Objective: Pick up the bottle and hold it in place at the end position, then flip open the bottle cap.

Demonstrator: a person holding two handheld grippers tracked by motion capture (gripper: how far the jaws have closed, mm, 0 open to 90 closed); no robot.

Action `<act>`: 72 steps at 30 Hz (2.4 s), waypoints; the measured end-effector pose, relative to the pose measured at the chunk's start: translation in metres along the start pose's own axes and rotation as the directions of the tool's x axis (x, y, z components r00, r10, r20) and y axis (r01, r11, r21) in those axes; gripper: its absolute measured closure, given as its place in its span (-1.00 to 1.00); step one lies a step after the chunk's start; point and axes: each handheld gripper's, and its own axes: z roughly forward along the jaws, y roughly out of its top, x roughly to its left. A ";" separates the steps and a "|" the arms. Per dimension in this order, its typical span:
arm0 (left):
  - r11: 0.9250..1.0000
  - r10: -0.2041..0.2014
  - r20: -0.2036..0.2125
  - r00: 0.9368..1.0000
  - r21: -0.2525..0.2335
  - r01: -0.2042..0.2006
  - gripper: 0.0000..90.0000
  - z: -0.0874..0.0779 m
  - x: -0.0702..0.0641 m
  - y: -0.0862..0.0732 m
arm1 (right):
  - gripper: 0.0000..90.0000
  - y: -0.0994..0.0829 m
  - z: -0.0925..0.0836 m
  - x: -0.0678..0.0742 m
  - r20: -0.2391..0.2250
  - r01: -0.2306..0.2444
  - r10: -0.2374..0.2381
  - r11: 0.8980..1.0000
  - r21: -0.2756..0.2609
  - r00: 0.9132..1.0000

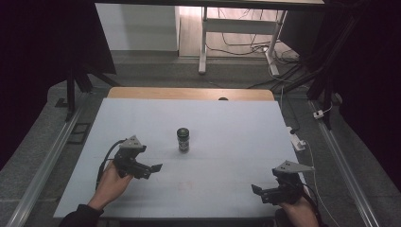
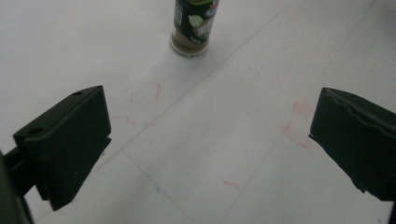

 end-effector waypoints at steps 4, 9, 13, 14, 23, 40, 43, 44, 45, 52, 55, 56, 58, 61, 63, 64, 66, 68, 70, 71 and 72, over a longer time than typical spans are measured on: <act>1.000 0.011 -0.015 1.000 -0.001 -0.011 -1.00 0.012 0.002 0.011 | -1.00 0.000 0.000 0.000 -0.001 0.003 -0.003 1.000 0.001 1.000; 0.999 0.043 -0.017 0.999 0.020 -0.043 -1.00 0.029 0.002 0.020 | -1.00 0.000 0.000 0.000 -0.001 -0.001 0.001 1.000 0.000 1.000; 0.998 0.066 -0.011 0.998 0.023 -0.066 -1.00 0.040 0.002 0.029 | -1.00 0.000 0.000 0.000 -0.003 0.003 -0.003 1.000 0.001 1.000; 0.997 0.072 -0.004 0.997 0.022 -0.072 -1.00 0.042 0.002 0.031 | -1.00 0.000 0.000 0.000 -0.002 0.003 -0.003 1.000 0.003 1.000; 0.994 0.103 0.004 0.995 0.030 -0.103 -1.00 0.062 0.007 0.044 | -1.00 0.000 0.001 0.000 -0.006 0.002 -0.002 1.000 0.005 1.000; 0.987 0.150 0.001 0.989 0.064 -0.149 -0.90 0.102 0.010 0.063 | -1.00 0.000 0.001 -0.001 -0.009 0.004 -0.004 1.000 0.007 1.000; 0.985 0.162 0.011 0.987 0.067 -0.162 -0.67 0.102 0.012 0.060 | -1.00 0.000 0.001 -0.001 -0.010 0.007 -0.007 1.000 0.007 1.000; 0.984 0.167 0.006 0.986 0.068 -0.167 -0.59 0.102 0.012 0.060 | -1.00 0.000 0.001 0.000 -0.011 0.007 -0.007 1.000 0.007 1.000; 0.983 0.170 0.000 0.985 0.068 -0.169 -0.56 0.102 0.012 0.059 | -1.00 0.000 0.001 0.000 -0.010 0.008 -0.008 1.000 0.007 1.000; 0.981 0.187 0.000 0.982 0.061 -0.187 -0.20 0.102 0.012 0.058 | -1.00 0.000 0.001 0.000 -0.010 0.011 -0.010 1.000 0.010 1.000; 0.981 0.188 -0.003 0.982 0.056 -0.188 -0.06 0.102 0.012 0.058 | -1.00 0.000 0.001 0.000 -0.009 0.011 -0.011 1.000 0.010 1.000; 0.980 0.189 0.000 0.982 0.054 -0.189 0.11 0.102 0.012 0.058 | -1.00 0.000 0.001 0.000 -0.009 0.012 -0.012 1.000 0.012 1.000; 0.980 0.193 0.009 0.981 0.053 -0.193 0.16 0.102 0.011 0.058 | -1.00 0.000 0.001 0.000 -0.009 0.012 -0.011 1.000 0.012 1.000; 0.979 0.195 0.008 0.981 0.056 -0.196 0.18 0.102 0.011 0.058 | -1.00 0.000 0.001 0.000 -0.009 0.013 -0.013 1.000 0.013 1.000; 0.979 0.195 0.009 0.981 0.054 -0.195 0.18 0.102 0.011 0.058 | -1.00 0.000 0.001 0.000 -0.009 0.013 -0.013 1.000 0.013 1.000; 0.979 0.194 0.010 0.981 0.055 -0.194 0.19 0.102 0.011 0.058 | -1.00 0.000 0.001 0.000 -0.009 0.014 -0.014 1.000 0.012 1.000; 0.979 0.193 0.009 0.981 0.061 -0.194 0.19 0.102 0.011 0.058 | -1.00 0.000 0.001 0.000 -0.008 0.015 -0.015 1.000 0.013 1.000; 0.979 0.193 0.009 0.981 0.061 -0.194 0.19 0.102 0.011 0.058 | -1.00 0.000 0.001 0.000 -0.010 0.014 -0.014 1.000 0.011 1.000; 0.979 0.193 0.011 0.981 0.061 -0.193 0.19 0.102 0.011 0.058 | -1.00 0.000 0.001 0.000 -0.009 0.014 -0.014 1.000 0.010 1.000; 0.979 0.193 0.011 0.981 0.061 -0.194 0.19 0.102 0.011 0.058 | -1.00 0.000 0.001 0.001 -0.009 0.012 -0.012 1.000 0.010 1.000; 0.979 0.194 0.011 0.981 0.060 -0.194 0.19 0.102 0.012 0.058 | -1.00 0.000 0.001 0.001 -0.009 0.014 -0.014 1.000 0.011 1.000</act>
